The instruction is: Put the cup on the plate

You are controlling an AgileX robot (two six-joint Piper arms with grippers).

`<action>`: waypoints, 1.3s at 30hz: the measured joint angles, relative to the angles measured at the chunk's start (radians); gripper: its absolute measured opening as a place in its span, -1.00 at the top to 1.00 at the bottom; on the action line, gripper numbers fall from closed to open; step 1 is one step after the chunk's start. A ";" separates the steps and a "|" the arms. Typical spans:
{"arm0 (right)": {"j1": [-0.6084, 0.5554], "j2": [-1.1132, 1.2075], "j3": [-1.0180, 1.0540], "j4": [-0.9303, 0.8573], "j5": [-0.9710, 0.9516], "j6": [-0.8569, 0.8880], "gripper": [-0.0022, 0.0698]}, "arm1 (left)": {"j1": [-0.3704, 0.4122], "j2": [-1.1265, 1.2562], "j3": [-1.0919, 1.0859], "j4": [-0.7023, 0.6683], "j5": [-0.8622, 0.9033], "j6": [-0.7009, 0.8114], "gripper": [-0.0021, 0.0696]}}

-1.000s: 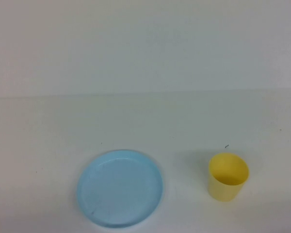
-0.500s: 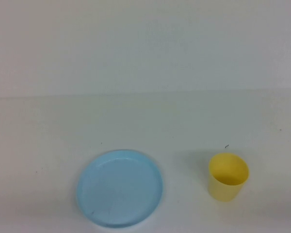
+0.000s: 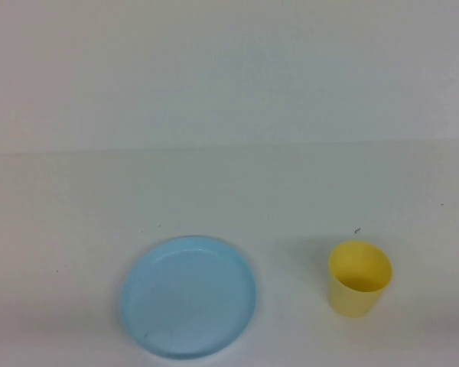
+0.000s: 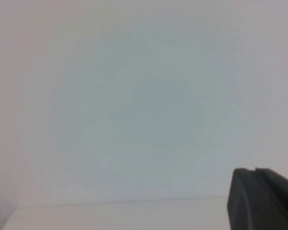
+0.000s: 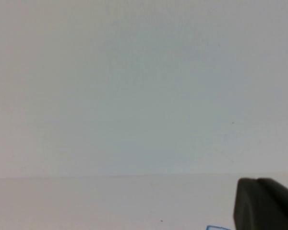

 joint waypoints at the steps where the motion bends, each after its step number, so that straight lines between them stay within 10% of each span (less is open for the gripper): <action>1: 0.000 0.000 0.000 0.016 -0.010 0.003 0.94 | 0.000 0.000 0.000 0.000 0.000 -0.030 0.94; 9: 0.000 0.000 0.000 0.055 -0.191 0.029 0.94 | 0.000 0.000 -0.007 -0.002 -0.137 -0.187 0.94; 22: 0.000 0.099 -0.291 -0.020 0.294 -0.022 0.94 | 0.000 0.221 -0.501 0.089 0.523 -0.167 0.94; 29: 0.000 0.374 -0.464 0.086 0.623 -0.053 0.94 | 0.000 0.449 -0.524 0.074 0.143 -0.194 0.93; 39: 0.000 0.632 -0.712 0.228 0.897 -0.236 0.94 | -0.263 0.809 -0.713 0.083 0.509 -0.220 -0.31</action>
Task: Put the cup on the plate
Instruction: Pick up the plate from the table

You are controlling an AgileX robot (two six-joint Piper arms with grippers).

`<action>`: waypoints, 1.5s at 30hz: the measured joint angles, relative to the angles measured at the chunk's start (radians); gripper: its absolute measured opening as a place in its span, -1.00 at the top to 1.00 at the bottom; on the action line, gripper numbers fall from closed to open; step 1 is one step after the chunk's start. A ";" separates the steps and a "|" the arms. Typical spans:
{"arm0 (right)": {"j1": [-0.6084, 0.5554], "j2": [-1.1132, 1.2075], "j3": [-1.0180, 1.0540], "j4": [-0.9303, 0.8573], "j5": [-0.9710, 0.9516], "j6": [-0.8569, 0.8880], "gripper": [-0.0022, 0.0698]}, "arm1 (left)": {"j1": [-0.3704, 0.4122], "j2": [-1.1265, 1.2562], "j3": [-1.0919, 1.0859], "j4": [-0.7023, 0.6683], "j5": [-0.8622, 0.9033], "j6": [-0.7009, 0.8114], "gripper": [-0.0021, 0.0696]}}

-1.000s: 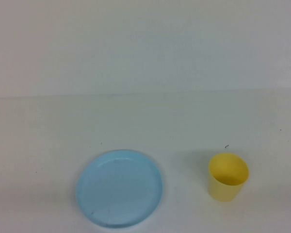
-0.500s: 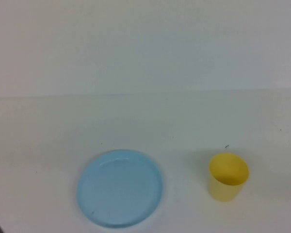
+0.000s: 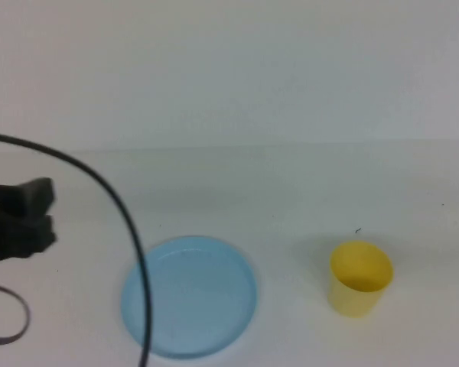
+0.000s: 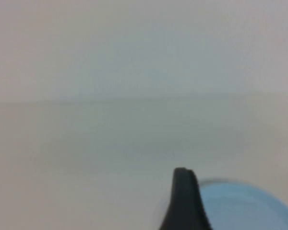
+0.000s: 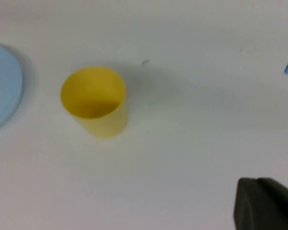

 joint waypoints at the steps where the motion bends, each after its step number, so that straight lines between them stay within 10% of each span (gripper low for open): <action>1: 0.000 0.028 -0.024 0.002 0.046 -0.009 0.94 | -0.041 0.040 -0.030 -0.002 0.039 0.000 -0.36; 14: 0.000 0.166 -0.084 0.006 0.277 -0.049 0.94 | -0.154 0.584 -0.259 -0.028 0.213 0.084 -0.24; 26: 0.000 0.166 -0.084 0.009 0.309 -0.053 0.94 | 0.083 0.834 -0.294 -0.557 0.275 0.579 -0.03; 45: 0.000 0.166 -0.084 0.076 0.314 -0.053 0.94 | 0.083 0.951 -0.306 -0.509 0.255 0.559 -0.03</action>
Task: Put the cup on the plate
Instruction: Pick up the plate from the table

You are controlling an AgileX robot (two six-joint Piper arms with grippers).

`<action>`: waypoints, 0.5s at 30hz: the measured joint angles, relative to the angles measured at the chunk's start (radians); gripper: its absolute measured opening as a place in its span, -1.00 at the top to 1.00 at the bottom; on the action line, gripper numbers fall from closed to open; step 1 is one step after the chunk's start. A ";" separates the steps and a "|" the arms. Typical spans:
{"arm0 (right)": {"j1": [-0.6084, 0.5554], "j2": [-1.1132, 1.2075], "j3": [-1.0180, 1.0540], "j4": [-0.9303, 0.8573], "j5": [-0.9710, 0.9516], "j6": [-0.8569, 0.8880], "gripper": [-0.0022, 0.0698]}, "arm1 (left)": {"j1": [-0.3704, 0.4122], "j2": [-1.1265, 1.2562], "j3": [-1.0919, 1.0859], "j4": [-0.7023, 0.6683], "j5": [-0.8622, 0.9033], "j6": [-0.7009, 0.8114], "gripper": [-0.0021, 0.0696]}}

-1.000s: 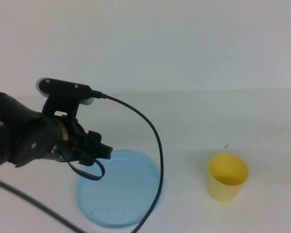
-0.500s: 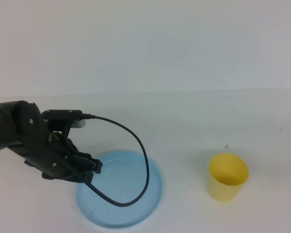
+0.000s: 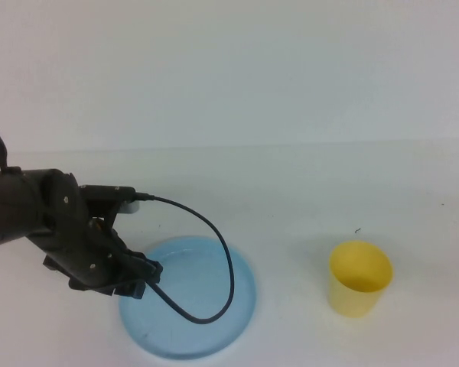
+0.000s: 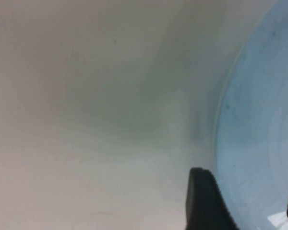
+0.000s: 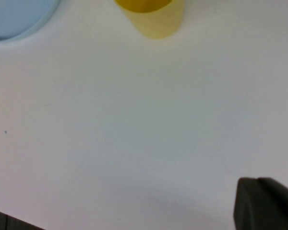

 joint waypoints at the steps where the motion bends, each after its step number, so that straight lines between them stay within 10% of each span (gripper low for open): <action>1: 0.000 0.000 0.000 0.007 0.000 0.000 0.94 | 0.000 0.009 -0.004 0.000 0.001 0.000 -0.03; 15: 0.000 0.000 0.000 0.031 0.002 0.000 0.94 | 0.000 0.073 -0.008 0.003 -0.010 -0.006 0.38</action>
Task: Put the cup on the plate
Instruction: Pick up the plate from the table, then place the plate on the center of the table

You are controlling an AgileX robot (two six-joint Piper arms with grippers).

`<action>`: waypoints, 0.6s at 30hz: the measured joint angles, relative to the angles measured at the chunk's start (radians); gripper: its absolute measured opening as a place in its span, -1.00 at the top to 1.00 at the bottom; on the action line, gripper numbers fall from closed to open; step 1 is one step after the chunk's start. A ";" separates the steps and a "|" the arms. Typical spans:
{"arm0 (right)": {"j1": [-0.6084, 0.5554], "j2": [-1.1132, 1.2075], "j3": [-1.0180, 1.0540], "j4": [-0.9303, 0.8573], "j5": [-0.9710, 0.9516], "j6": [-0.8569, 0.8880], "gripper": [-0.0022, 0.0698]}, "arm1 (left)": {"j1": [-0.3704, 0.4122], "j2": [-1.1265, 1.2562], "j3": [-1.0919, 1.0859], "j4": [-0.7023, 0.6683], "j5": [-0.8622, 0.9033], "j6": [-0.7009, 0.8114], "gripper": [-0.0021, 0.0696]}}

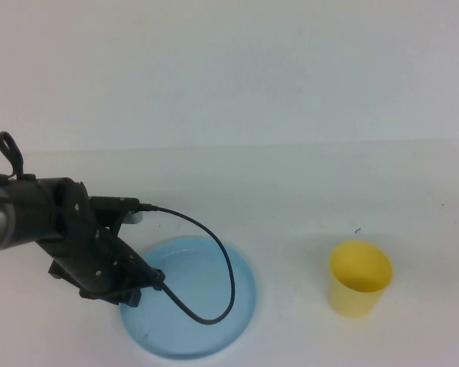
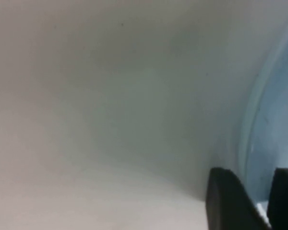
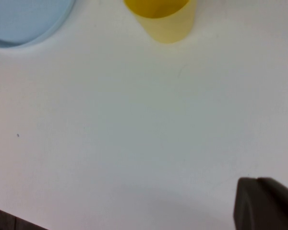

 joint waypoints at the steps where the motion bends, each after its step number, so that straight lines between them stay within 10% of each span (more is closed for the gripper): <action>1: 0.000 0.000 0.000 0.002 -0.004 0.000 0.94 | 0.000 0.002 0.000 0.000 -0.005 0.000 0.46; 6: 0.000 0.000 0.000 0.006 -0.041 0.000 0.94 | 0.000 0.008 0.000 -0.019 -0.054 0.000 0.84; 18: 0.000 0.000 0.008 0.010 -0.162 0.000 0.94 | -0.002 0.009 -0.102 -0.352 0.020 0.252 0.93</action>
